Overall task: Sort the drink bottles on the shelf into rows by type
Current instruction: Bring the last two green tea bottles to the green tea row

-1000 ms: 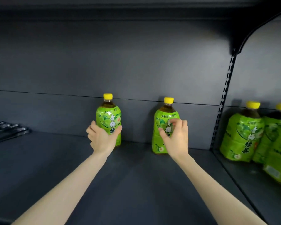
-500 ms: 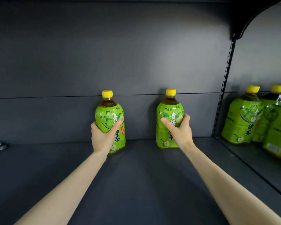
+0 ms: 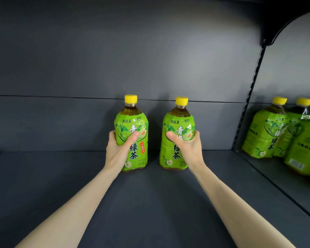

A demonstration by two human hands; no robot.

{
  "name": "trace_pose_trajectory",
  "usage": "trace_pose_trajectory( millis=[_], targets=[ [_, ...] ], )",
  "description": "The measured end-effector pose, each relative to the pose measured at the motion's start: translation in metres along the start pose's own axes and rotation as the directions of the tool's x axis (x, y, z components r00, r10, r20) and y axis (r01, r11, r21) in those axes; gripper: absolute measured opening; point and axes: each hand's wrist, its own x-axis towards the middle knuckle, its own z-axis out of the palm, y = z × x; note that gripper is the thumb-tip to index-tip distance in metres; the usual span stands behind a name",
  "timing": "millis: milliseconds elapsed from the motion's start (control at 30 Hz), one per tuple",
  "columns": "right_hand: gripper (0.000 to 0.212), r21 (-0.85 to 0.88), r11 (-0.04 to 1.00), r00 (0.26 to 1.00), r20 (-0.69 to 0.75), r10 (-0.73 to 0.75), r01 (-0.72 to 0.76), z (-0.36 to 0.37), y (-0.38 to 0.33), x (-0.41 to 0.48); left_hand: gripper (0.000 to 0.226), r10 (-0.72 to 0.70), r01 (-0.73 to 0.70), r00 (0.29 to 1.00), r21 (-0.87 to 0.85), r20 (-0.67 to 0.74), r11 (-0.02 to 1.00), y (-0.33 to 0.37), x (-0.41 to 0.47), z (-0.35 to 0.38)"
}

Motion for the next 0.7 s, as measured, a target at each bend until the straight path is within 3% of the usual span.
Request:
trace_pose_trajectory(
  millis=[233,467,700],
  targets=[
    [0.062,0.037,0.998,0.998,-0.002,-0.06,0.06,0.003,0.003,0.0,0.075,0.026,-0.026,0.999,-0.031,-0.02,0.999,-0.003,-0.003,0.005],
    [0.056,0.012,0.998,0.998,0.028,-0.061,0.061,-0.001,-0.006,-0.002,0.057,0.046,-0.047,0.997,-0.018,-0.067,0.999,0.004,-0.009,0.009],
    [0.054,-0.007,1.0,1.0,-0.016,-0.02,0.02,-0.03,-0.031,-0.031,0.042,-0.02,0.016,0.999,-0.115,-0.032,0.993,0.029,-0.029,0.027]
  ],
)
